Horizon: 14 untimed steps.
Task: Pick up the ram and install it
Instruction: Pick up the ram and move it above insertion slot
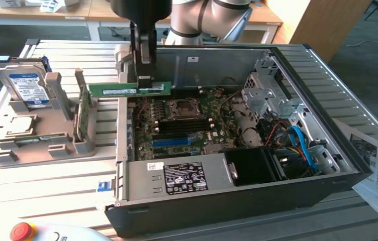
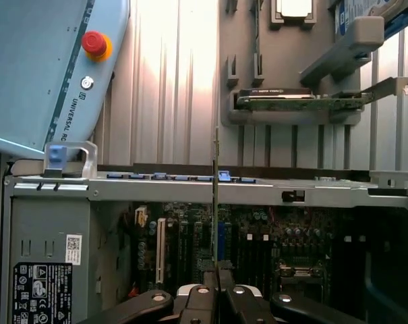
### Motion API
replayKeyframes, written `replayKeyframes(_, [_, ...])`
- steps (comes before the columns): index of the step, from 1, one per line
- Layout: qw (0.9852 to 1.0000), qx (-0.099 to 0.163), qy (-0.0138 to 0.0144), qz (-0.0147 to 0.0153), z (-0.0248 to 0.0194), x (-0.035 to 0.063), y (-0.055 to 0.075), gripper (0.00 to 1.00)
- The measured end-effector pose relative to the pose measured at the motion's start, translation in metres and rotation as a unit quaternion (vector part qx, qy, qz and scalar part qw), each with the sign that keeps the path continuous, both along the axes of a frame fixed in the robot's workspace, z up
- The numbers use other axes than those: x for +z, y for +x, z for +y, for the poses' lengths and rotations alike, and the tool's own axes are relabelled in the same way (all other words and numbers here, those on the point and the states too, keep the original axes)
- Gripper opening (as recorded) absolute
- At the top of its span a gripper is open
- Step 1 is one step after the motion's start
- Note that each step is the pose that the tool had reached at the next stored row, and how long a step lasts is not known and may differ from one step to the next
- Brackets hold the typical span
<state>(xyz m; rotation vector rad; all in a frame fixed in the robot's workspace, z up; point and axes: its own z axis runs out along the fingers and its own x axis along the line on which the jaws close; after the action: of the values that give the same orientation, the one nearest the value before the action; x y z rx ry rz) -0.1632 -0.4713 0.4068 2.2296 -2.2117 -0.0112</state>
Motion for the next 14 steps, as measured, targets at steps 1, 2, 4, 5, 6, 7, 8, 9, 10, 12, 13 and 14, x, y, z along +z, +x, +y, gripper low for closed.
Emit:
replayKeyframes(1, [1.0,0.0,0.0,0.0,-0.0001,0.0,0.004,0.12])
replayKeyframes(2, [1.0,0.0,0.0,0.0,-0.0001,0.0,0.008,0.12])
replayKeyframes(4, [1.0,0.0,0.0,0.0,-0.0002,0.0,0.015,0.12])
replayKeyframes(5, [1.0,0.0,-0.0001,0.0,-0.0002,0.0001,0.019,0.12])
replayKeyframes(6, [1.0,0.0,0.0,0.0,-0.0003,0.0,0.021,0.12])
replayKeyframes(7, [1.0,0.0,0.0,0.0,-0.0003,0.0,0.023,0.12])
replayKeyframes(8, [1.0,0.0,0.0,0.0,-0.0003,0.0,0.023,0.12])
replayKeyframes(9, [1.0,0.0,0.0,0.0,-0.0003,0.0,0.023,0.12])
replayKeyframes(10, [1.0,0.0,0.0,0.0,-0.0003,0.0,0.023,0.12])
replayKeyframes(12, [1.0,0.0,0.0,0.0,-0.0003,0.0,0.023,0.12])
replayKeyframes(13, [1.0,0.0,0.0001,-0.0001,-0.0003,0.0,0.023,0.12])
replayKeyframes(14, [1.0,0.0,0.0004,-0.0004,-0.0002,0.0,0.023,0.12])
